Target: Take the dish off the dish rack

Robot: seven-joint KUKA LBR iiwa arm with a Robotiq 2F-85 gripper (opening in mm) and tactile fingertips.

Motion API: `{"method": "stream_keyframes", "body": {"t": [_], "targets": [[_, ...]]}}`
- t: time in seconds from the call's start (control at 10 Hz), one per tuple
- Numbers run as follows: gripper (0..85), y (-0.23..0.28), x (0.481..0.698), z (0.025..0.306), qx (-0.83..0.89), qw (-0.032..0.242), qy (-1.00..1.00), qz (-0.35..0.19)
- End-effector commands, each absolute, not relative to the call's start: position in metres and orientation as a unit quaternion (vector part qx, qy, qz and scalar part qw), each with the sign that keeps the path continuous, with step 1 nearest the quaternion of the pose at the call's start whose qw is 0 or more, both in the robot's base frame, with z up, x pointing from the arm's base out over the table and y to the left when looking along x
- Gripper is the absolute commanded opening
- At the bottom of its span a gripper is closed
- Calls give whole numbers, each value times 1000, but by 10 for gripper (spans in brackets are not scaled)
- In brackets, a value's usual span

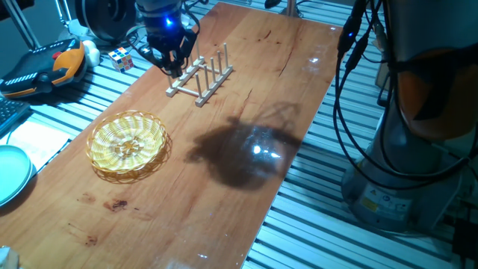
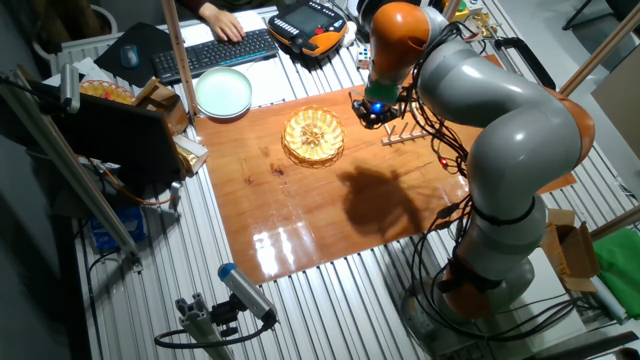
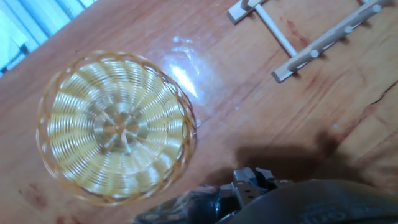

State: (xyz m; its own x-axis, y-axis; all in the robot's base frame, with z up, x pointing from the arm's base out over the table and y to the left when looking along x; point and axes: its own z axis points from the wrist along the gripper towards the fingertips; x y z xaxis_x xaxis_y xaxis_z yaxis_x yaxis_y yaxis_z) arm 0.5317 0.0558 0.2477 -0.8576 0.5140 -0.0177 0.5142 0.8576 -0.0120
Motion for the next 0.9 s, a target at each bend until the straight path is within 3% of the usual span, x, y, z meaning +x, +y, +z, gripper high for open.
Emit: {"method": "stream_keyframes", "body": {"t": [0.0,0.8], "targets": [[7,56,532,248,263,5,965,-7],[7,56,529,250,241,6,970,-15]]}}
